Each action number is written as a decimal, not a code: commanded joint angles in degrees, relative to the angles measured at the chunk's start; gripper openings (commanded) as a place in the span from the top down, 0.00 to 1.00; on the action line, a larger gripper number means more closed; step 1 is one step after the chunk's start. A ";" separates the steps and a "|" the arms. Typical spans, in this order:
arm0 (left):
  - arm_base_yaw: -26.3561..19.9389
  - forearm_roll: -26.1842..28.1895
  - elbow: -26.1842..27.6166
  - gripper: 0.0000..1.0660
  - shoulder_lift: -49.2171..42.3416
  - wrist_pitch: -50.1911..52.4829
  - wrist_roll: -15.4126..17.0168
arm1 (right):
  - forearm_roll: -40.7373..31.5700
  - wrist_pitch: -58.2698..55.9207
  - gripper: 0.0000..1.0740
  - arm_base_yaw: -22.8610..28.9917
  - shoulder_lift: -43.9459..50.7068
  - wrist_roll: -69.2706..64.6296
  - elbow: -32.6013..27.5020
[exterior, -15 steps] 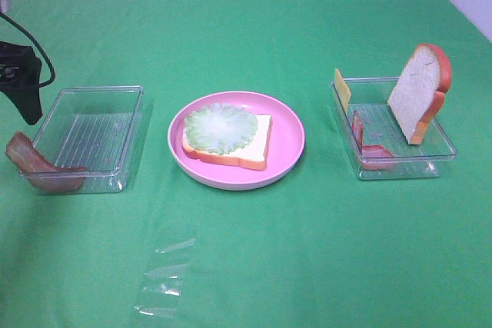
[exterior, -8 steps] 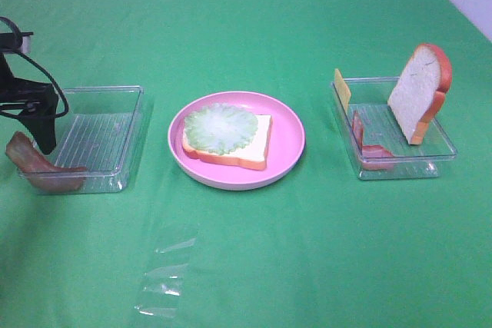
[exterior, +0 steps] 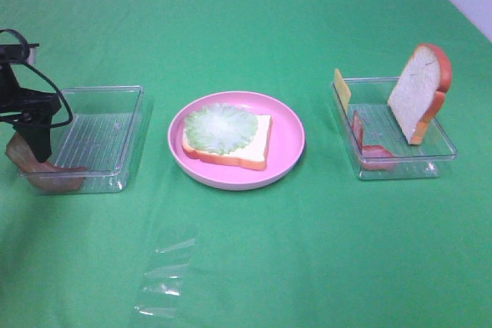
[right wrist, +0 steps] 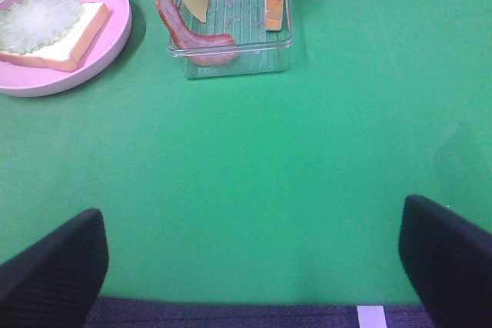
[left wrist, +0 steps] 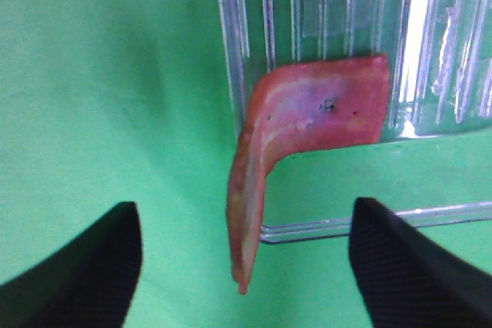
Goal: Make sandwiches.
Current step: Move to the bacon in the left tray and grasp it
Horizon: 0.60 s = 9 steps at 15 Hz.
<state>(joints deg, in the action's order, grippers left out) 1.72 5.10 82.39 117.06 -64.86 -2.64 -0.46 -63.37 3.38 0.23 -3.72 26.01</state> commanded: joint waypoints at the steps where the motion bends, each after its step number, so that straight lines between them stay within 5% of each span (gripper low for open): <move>1: 0.11 0.34 -0.40 0.61 0.29 0.34 1.95 | 0.17 0.40 0.09 -0.34 1.49 0.40 -0.06; 7: 0.11 0.34 -0.40 0.61 0.29 0.46 1.89 | 0.17 0.40 0.09 -0.34 1.49 0.40 -0.06; 9: 0.11 0.11 -0.40 0.84 0.29 0.46 1.89 | 0.17 0.40 0.09 -0.34 1.49 0.40 -0.06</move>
<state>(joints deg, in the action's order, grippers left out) 1.72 5.10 82.39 117.06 -64.52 -1.15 -0.46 -63.37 3.38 0.23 -3.72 26.01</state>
